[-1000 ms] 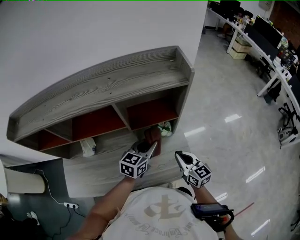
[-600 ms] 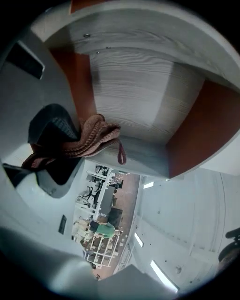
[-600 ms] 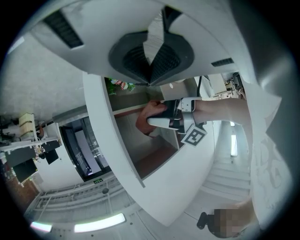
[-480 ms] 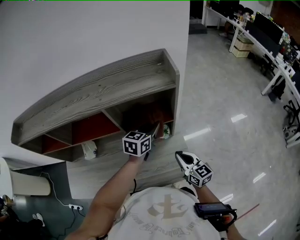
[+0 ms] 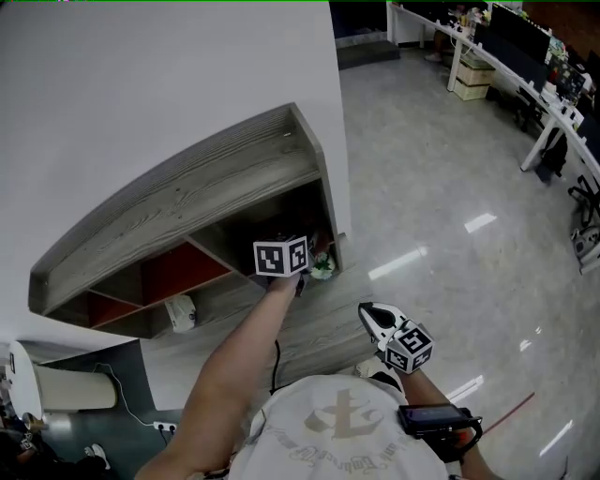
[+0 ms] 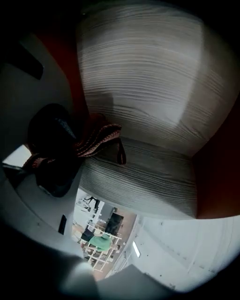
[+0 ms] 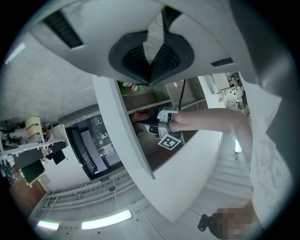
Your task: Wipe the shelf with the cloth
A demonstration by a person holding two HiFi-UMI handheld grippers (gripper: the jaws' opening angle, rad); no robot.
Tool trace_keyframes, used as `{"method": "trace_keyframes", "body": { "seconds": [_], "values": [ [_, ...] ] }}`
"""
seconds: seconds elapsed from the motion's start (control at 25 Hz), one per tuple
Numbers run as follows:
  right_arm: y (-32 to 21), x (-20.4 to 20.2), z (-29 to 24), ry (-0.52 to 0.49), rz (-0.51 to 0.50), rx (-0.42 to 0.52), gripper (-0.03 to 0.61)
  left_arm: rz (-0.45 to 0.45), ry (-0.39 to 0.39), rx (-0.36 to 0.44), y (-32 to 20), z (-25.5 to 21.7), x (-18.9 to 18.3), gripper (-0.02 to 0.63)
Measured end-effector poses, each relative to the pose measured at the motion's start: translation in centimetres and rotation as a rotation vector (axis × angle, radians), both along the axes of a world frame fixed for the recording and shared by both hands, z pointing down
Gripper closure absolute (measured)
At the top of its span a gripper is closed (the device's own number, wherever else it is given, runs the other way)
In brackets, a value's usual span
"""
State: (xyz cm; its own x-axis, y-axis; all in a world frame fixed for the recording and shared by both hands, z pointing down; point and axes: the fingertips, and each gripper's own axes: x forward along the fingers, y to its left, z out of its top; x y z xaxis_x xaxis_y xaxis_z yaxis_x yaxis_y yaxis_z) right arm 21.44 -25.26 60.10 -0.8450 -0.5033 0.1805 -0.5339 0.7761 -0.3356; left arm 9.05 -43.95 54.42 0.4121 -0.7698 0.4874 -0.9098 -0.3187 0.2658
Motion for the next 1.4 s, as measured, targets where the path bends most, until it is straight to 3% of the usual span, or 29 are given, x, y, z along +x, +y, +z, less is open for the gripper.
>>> {"method": "trace_keyframes", "body": {
  "seconds": [0.32,0.6,1.12,1.4],
  "values": [
    [-0.3,0.7,0.0,-0.01,0.0,-0.002,0.574,-0.056,-0.219,-0.115,-0.6,1.9,-1.3,0.535],
    [-0.3,-0.3,-0.1,-0.022,-0.032,-0.001,0.574,-0.171,-0.303,-0.155,0.7,1.9,-5.2,0.535],
    [-0.7,-2.5,-0.3,-0.043,-0.116,-0.005,0.574,-0.42,-0.223,-0.223,3.9,2.0,-11.0,0.535],
    [-0.9,-3.7,0.1,-0.048,-0.172,-0.01,0.574,-0.557,-0.078,-0.256,5.5,2.1,-12.9,0.535]
  ]
}}
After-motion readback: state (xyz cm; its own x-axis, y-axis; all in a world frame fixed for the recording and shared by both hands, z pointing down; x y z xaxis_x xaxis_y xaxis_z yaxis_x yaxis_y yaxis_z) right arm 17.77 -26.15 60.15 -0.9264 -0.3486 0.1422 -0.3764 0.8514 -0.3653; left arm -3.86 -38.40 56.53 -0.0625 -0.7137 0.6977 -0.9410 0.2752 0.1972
